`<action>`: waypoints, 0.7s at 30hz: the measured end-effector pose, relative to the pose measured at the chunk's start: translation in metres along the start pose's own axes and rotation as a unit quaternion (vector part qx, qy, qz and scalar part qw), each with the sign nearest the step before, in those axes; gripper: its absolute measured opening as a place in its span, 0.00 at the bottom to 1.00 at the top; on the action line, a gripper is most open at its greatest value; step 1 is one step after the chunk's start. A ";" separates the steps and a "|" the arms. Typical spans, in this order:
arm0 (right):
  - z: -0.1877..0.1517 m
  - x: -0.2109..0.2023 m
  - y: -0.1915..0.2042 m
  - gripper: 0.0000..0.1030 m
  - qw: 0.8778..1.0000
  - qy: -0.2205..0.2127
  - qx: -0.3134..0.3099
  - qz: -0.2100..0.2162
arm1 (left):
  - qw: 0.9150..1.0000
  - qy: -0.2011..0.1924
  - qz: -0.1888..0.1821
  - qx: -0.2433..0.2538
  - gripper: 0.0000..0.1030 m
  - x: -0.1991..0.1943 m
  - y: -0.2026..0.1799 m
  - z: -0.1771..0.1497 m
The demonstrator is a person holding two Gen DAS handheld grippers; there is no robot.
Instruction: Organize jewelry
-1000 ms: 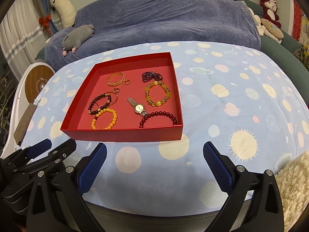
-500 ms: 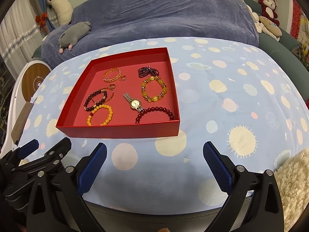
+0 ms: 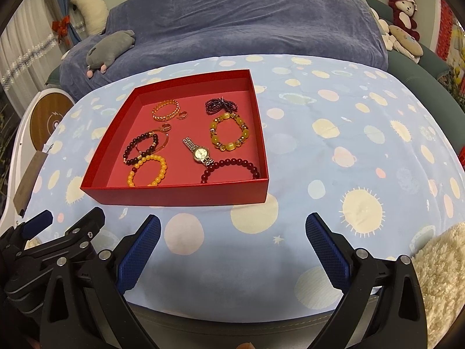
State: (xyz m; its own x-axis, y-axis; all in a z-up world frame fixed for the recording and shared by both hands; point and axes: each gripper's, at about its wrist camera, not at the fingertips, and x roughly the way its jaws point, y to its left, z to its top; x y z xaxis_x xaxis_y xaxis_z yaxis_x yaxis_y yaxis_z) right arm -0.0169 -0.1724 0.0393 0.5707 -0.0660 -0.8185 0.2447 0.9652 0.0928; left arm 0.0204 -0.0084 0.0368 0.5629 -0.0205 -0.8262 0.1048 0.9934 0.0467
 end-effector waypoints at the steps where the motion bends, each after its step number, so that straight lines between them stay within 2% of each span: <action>1: 0.000 0.000 0.000 0.93 1.000 0.001 -0.001 0.000 | 1.000 0.000 0.000 0.000 0.93 0.000 0.000 0.000; 21: 0.001 -0.001 -0.001 0.93 1.000 -0.002 0.002 -0.003 | 1.000 -0.006 0.000 0.001 0.93 -0.002 -0.001 0.001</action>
State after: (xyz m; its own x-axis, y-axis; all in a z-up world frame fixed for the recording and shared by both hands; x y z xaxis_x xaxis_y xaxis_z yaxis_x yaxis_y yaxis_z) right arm -0.0175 -0.1739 0.0402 0.5719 -0.0722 -0.8172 0.2503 0.9640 0.0900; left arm 0.0203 -0.0098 0.0392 0.5732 -0.0228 -0.8191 0.1072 0.9931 0.0474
